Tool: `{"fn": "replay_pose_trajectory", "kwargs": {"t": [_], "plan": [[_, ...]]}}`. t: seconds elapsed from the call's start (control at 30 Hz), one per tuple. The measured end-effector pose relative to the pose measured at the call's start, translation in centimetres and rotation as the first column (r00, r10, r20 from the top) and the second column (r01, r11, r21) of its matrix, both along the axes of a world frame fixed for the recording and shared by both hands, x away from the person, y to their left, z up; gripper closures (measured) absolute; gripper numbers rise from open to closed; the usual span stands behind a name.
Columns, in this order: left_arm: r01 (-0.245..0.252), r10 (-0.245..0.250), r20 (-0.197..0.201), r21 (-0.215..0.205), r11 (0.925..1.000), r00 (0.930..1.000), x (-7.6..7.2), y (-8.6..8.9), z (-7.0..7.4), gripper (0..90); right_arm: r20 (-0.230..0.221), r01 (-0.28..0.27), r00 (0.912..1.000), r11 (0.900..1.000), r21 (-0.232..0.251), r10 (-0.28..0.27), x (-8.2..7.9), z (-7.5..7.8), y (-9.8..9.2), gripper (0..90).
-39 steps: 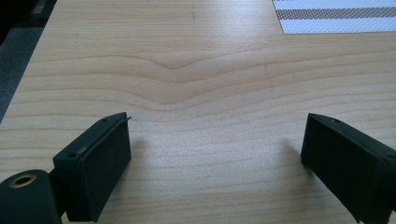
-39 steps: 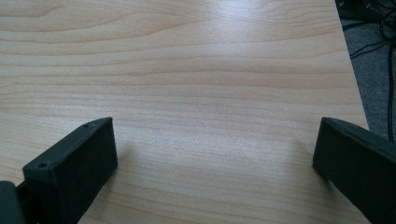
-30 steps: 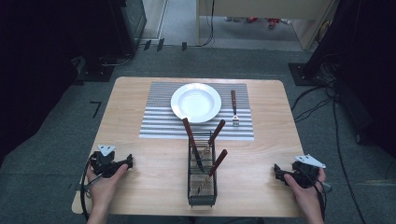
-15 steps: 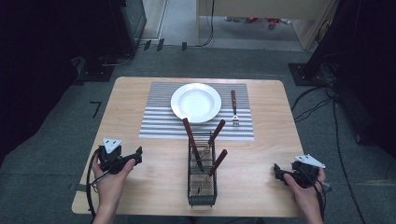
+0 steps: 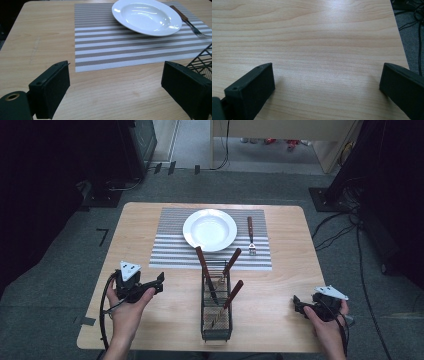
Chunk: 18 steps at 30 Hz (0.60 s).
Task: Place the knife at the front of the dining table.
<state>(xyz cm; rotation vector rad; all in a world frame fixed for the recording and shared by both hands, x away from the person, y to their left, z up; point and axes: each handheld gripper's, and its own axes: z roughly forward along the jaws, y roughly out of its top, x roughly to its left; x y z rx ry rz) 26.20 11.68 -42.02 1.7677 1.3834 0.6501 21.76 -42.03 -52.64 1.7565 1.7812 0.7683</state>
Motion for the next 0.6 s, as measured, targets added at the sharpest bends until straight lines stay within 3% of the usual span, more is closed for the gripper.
{"fn": "replay_pose_trajectory", "kwargs": {"t": [0.27, 0.6], "plan": [[0.058, -0.058, 0.036, -0.019, 0.9981, 0.9977, 0.0, -2.2, 1.2, 8.4, 0.001, -0.001, 1.0, 1.0, -0.001, 0.001, 0.0, 0.0, 0.0, 0.0], [0.139, -0.137, 0.052, -0.042, 0.9893, 0.9892, 0.5, -5.9, 2.1, 8.5, 0.001, 0.0, 1.0, 1.0, 0.0, 0.0, 0.0, 0.0, 0.0, 0.0]]}}
